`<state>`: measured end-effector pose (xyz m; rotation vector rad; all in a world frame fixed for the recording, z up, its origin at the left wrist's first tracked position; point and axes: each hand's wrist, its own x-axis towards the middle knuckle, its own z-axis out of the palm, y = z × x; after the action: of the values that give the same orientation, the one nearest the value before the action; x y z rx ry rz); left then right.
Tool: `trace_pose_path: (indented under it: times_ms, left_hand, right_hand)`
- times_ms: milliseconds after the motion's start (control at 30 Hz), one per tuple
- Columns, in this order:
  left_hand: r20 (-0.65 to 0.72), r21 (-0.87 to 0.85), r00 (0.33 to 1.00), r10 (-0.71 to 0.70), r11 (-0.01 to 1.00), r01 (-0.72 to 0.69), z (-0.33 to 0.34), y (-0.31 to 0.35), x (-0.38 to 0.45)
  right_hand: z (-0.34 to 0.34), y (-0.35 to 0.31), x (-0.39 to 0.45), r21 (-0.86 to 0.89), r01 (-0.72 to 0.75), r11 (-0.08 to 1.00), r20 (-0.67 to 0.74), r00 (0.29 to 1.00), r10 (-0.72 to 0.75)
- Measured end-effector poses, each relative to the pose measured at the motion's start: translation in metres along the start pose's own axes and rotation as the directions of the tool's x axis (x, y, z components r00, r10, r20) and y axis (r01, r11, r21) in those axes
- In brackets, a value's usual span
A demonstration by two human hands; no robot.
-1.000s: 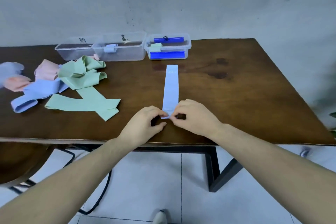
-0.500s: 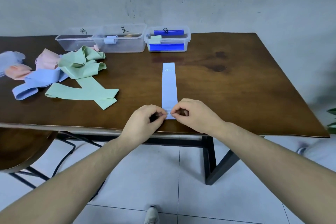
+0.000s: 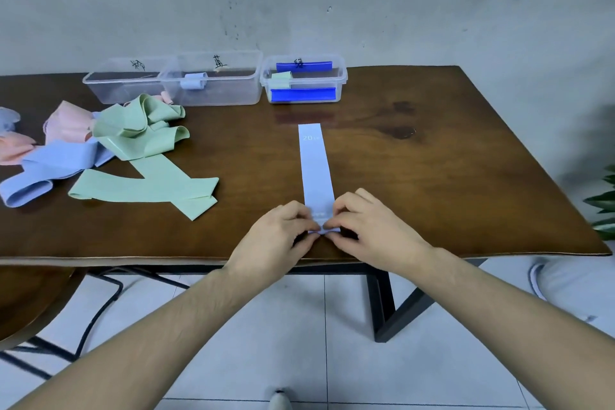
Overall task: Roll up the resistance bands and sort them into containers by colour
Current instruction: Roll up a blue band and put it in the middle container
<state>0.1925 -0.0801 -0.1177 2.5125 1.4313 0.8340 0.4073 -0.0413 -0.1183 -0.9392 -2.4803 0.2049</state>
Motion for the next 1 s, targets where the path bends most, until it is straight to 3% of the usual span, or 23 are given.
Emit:
trace_pose_path:
  times_ms: [100, 333, 533, 800, 1000]
  left_hand:
    - [0.004, -0.023, 1.0, 0.007, 1.0, -0.007, 0.0, 0.0, 0.002]
    - [0.057, -0.094, 0.995, -0.085, 0.991, 0.09, -0.004, -0.005, 0.01]
    - [0.166, -0.078, 0.974, -0.154, 0.983, 0.168, -0.009, -0.008, 0.023]
    - [0.083, -0.03, 0.995, -0.058, 0.998, 0.061, -0.002, -0.008, 0.018]
    - [0.08, -0.012, 0.997, 0.013, 1.0, -0.012, -0.004, -0.013, 0.016]
  right_hand:
    - [0.001, -0.005, -0.001, -0.042, 0.009, 0.999, 0.019, 1.0, -0.008]
    - [-0.001, -0.006, 0.003, 0.129, -0.228, 0.965, 0.079, 0.972, 0.22]
    - [-0.007, -0.005, 0.01, 0.182, -0.309, 0.934, 0.148, 0.947, 0.284]
    - [-0.002, -0.004, 0.005, 0.036, -0.136, 0.99, 0.013, 0.991, 0.136]
    - [-0.003, -0.001, 0.005, -0.062, -0.043, 0.997, 0.023, 0.999, 0.045]
